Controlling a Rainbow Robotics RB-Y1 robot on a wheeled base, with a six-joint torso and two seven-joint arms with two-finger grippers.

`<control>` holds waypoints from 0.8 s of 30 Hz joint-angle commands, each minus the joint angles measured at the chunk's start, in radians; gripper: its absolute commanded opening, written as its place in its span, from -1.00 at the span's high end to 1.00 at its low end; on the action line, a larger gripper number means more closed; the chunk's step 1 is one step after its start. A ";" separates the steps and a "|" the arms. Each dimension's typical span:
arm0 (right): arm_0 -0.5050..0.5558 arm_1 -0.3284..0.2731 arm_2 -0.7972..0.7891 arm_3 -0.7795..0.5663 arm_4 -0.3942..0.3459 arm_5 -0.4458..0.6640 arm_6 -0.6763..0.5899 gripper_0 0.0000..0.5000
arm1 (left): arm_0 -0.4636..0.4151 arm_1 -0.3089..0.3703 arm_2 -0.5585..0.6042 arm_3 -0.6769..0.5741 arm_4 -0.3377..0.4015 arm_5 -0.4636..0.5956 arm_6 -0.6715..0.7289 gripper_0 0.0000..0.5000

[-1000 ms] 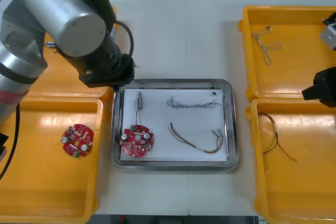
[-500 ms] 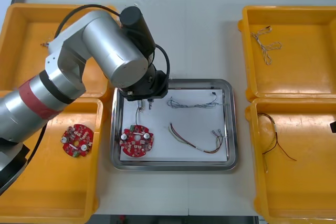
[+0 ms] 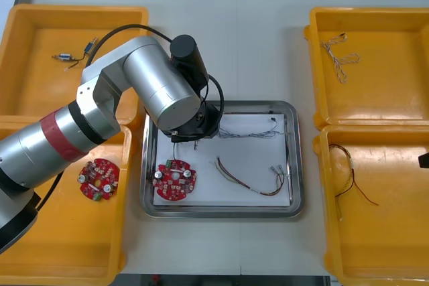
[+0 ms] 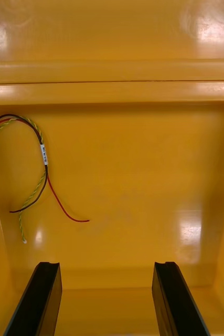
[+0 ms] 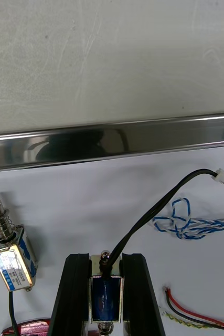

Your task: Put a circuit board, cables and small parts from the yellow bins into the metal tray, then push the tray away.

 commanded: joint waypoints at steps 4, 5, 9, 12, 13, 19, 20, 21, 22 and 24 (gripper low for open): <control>0.004 0.019 -0.062 -0.016 -0.017 0.003 -0.058 -1.00 | -0.044 -0.024 -0.016 0.012 -0.013 -0.023 0.081 1.00; 0.002 0.019 -0.066 -0.016 -0.020 0.003 -0.058 -1.00 | -0.044 -0.024 -0.016 0.012 -0.013 -0.023 0.082 1.00; -0.004 0.019 -0.086 -0.016 -0.049 0.003 -0.058 -1.00 | -0.044 -0.024 -0.016 0.012 -0.016 -0.024 0.089 0.72; -0.007 0.019 -0.091 -0.016 -0.061 0.003 -0.056 -1.00 | -0.045 -0.024 -0.016 0.012 -0.019 -0.024 0.089 -0.50; -0.008 0.019 -0.091 -0.016 -0.061 0.003 -0.056 -1.00 | -0.045 -0.024 -0.016 0.012 -0.019 -0.027 0.087 -0.78; -0.012 0.019 -0.104 -0.016 -0.072 0.003 -0.050 -1.00 | -0.044 -0.021 -0.015 0.011 -0.021 -0.032 0.087 -1.00; -0.010 0.019 -0.104 -0.016 -0.072 0.003 -0.049 -1.00 | -0.045 -0.019 -0.013 0.008 -0.021 -0.032 0.089 -1.00; -0.010 0.019 -0.104 -0.016 -0.073 0.003 -0.049 -1.00 | -0.044 -0.017 -0.010 0.006 -0.021 -0.032 0.092 -1.00; -0.010 0.019 -0.104 -0.016 -0.075 0.003 -0.049 -1.00 | -0.045 -0.014 -0.002 0.002 -0.015 -0.031 0.092 -1.00; -0.010 0.019 -0.104 -0.016 -0.076 0.003 -0.049 -1.00 | -0.045 -0.010 0.016 -0.005 0.002 -0.020 0.087 -1.00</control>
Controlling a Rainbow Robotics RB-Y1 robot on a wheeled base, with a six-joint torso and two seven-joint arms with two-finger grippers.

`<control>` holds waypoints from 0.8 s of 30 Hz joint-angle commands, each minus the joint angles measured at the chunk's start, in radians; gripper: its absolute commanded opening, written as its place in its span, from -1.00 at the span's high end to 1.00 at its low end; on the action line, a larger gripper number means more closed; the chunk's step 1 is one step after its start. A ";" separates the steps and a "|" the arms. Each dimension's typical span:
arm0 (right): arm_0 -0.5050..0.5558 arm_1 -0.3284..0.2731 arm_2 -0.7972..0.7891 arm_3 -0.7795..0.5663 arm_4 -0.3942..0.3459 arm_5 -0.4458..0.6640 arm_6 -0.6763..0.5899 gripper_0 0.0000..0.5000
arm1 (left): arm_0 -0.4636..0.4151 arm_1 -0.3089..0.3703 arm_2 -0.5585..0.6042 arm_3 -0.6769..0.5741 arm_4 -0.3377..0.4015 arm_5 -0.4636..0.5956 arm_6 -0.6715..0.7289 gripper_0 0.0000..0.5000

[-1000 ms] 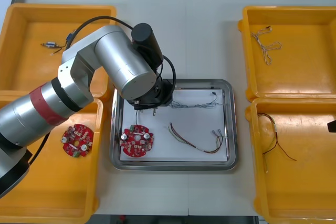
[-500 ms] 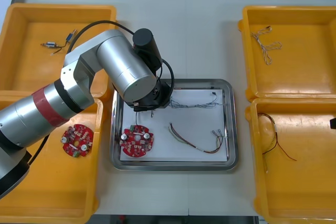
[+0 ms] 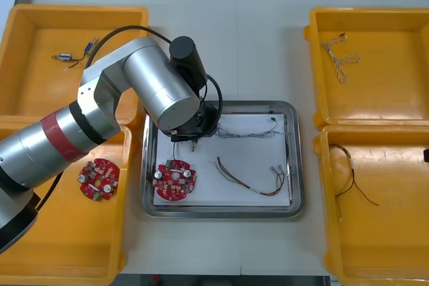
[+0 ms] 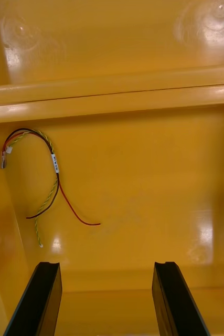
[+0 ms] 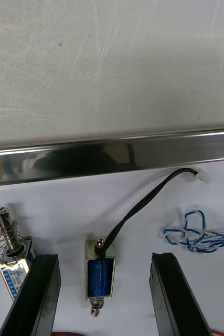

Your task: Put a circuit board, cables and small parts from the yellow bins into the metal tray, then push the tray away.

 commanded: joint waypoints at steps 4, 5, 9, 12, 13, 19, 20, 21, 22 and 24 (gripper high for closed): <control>-0.010 0.009 -0.034 -0.017 -0.018 0.003 -0.017 -1.00 | -0.045 0.009 0.075 -0.065 0.057 0.050 0.084 -1.00; -0.010 0.008 -0.034 -0.017 -0.020 0.003 -0.017 -1.00 | -0.045 0.018 0.092 -0.082 0.070 0.070 0.084 -1.00; -0.010 -0.005 -0.029 -0.020 -0.032 0.003 -0.013 -1.00 | -0.045 0.050 0.146 -0.136 0.104 0.145 0.082 -1.00; -0.014 -0.023 -0.014 -0.036 -0.051 0.003 -0.007 -1.00 | -0.045 0.084 0.186 -0.180 0.135 0.205 0.076 -1.00; -0.019 -0.031 -0.005 -0.043 -0.069 0.003 -0.006 -1.00 | -0.045 0.098 0.204 -0.191 0.155 0.227 0.074 -1.00; -0.082 -0.084 0.069 -0.057 -0.155 0.003 0.008 -1.00 | -0.043 0.174 0.287 -0.255 0.241 0.356 0.064 -1.00; -0.097 -0.091 0.080 -0.065 -0.164 0.003 0.011 -1.00 | -0.043 0.185 0.298 -0.266 0.251 0.377 0.061 -1.00; -0.110 -0.092 0.090 -0.069 -0.172 0.003 0.013 -1.00 | -0.043 0.196 0.307 -0.274 0.259 0.392 0.059 -1.00; -0.122 -0.095 0.098 -0.072 -0.176 0.003 0.014 -1.00 | -0.043 0.203 0.313 -0.280 0.267 0.403 0.057 -1.00; -0.162 -0.104 0.136 -0.089 -0.193 0.003 0.023 -1.00 | -0.034 0.236 0.342 -0.301 0.297 0.438 0.048 -1.00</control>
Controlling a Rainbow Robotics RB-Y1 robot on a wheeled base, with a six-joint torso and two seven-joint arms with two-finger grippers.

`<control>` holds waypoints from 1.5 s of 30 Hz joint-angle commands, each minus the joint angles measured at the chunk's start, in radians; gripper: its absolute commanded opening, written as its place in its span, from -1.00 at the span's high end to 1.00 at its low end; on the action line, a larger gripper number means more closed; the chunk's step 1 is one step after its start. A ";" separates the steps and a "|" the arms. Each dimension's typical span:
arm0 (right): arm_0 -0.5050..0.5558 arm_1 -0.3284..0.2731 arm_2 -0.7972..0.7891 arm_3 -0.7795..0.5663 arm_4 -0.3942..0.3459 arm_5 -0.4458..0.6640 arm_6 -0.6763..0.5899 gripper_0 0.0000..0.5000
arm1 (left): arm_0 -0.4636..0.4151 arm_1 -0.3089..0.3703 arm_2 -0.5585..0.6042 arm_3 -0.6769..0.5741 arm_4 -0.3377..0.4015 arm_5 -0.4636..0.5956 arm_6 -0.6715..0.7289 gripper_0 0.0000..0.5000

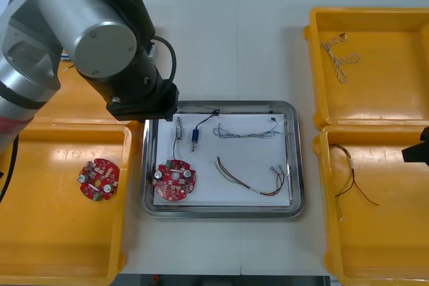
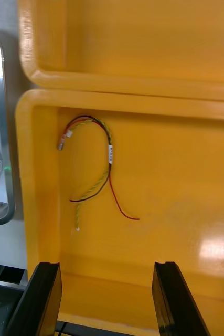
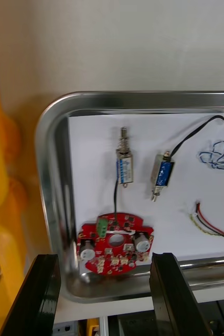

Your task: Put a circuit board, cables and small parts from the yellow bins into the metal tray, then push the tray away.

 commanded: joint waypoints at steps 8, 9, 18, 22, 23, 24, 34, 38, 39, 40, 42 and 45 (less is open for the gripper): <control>-0.246 -0.066 0.257 -0.131 -0.039 0.003 0.038 -1.00 | 0.074 0.178 0.154 -0.170 0.077 0.084 -0.038 -1.00; -0.264 -0.066 0.284 -0.136 -0.041 0.003 0.038 -1.00 | 0.085 0.187 0.162 -0.178 0.080 0.084 -0.053 -1.00; -0.464 -0.065 0.592 -0.140 -0.042 -0.070 0.052 -1.00 | 0.214 0.272 0.296 -0.244 0.160 0.084 -0.137 -1.00; -0.561 -0.045 0.735 -0.140 -0.002 -0.102 0.061 -1.00 | 0.268 0.312 0.339 -0.263 0.187 0.084 -0.159 -1.00; -0.579 -0.034 0.762 -0.139 0.008 -0.102 0.063 -1.00 | 0.280 0.319 0.349 -0.268 0.190 0.084 -0.162 -1.00; -0.593 -0.026 0.782 -0.140 0.018 -0.101 0.066 -1.00 | 0.291 0.325 0.359 -0.274 0.192 0.084 -0.167 -1.00; -0.772 0.118 1.077 -0.071 0.139 -0.101 0.100 -1.00 | 0.452 0.384 0.507 -0.339 0.187 0.084 -0.285 -1.00; -0.824 0.176 1.185 -0.021 0.183 -0.101 0.120 -1.00 | 0.505 0.390 0.567 -0.345 0.181 0.084 -0.351 -1.00; -0.827 0.185 1.198 -0.013 0.189 -0.101 0.123 -1.00 | 0.513 0.390 0.573 -0.346 0.181 0.084 -0.355 -1.00; -0.835 0.202 1.221 0.005 0.199 -0.101 0.132 -1.00 | 0.530 0.393 0.587 -0.354 0.178 0.082 -0.360 -1.00; -0.846 0.230 1.255 0.036 0.214 -0.102 0.152 -1.00 | 0.555 0.399 0.607 -0.368 0.170 0.065 -0.364 -1.00; -0.855 0.267 1.296 0.085 0.231 -0.104 0.229 -1.00 | 0.584 0.404 0.625 -0.374 0.155 0.041 -0.371 -1.00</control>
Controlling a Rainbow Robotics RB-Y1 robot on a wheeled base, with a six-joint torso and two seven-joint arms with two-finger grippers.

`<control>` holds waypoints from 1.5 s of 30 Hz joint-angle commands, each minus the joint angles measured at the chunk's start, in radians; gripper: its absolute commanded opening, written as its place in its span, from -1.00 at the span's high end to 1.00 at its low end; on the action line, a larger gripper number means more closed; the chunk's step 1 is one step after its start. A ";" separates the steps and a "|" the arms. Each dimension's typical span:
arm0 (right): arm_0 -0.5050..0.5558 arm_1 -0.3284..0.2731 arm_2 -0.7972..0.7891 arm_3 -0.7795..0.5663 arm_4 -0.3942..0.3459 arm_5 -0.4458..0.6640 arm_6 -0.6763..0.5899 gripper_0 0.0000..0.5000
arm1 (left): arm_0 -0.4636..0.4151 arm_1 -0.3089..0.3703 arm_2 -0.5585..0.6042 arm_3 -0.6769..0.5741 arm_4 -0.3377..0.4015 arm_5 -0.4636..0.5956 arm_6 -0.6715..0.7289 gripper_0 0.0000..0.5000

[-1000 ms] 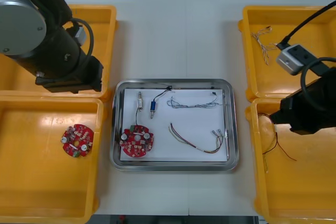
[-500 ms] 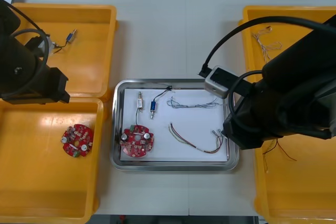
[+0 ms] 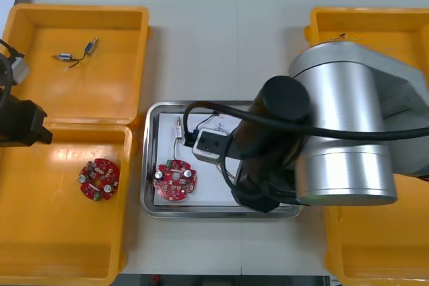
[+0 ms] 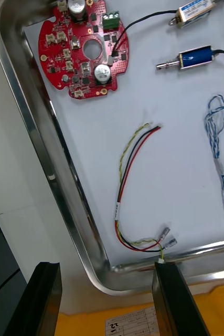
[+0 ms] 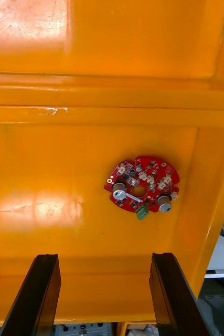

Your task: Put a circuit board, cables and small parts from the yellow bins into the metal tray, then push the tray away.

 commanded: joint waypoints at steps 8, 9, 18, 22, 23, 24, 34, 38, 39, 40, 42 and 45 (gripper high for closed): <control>-0.046 0.123 0.126 0.169 0.026 -0.016 0.233 -1.00 | 0.108 0.055 0.076 -0.046 -0.061 -0.086 -0.065 -1.00; -0.046 0.128 0.135 0.174 0.027 -0.017 0.234 -1.00 | 0.110 0.056 0.076 -0.046 -0.064 -0.087 -0.066 -1.00; -0.028 0.175 0.247 0.194 0.148 -0.036 0.225 -1.00 | 0.135 0.058 0.086 -0.055 -0.073 -0.099 -0.080 -1.00; 0.021 0.192 0.252 0.194 0.211 -0.049 0.227 -1.00 | 0.135 0.058 0.086 -0.055 -0.075 -0.092 -0.083 -1.00; 0.040 0.195 0.252 0.194 0.233 -0.051 0.230 -1.00 | 0.135 0.058 0.086 -0.055 -0.076 -0.089 -0.085 -1.00; 0.050 0.197 0.252 0.194 0.245 -0.054 0.231 -1.00 | 0.133 0.058 0.086 -0.055 -0.076 -0.084 -0.085 -1.00; 0.119 0.204 0.264 0.194 0.276 -0.085 0.245 -1.00 | 0.133 0.058 0.086 -0.055 -0.076 -0.082 -0.086 -1.00; 0.127 0.211 0.290 0.194 0.314 -0.103 0.245 -1.00 | 0.133 0.058 0.086 -0.055 -0.076 -0.082 -0.086 -1.00; 0.127 0.211 0.299 0.194 0.328 -0.112 0.245 -1.00 | 0.133 0.058 0.086 -0.055 -0.076 -0.082 -0.086 -1.00; 0.127 0.211 0.307 0.197 0.340 -0.118 0.243 -1.00 | 0.133 0.058 0.086 -0.055 -0.076 -0.082 -0.086 -1.00; 0.127 0.211 0.310 0.208 0.340 -0.126 0.245 -1.00 | 0.133 0.058 0.086 -0.055 -0.076 -0.082 -0.086 -1.00; 0.127 0.215 0.310 0.232 0.338 -0.145 0.245 -1.00 | 0.133 0.058 0.086 -0.055 -0.076 -0.082 -0.086 -1.00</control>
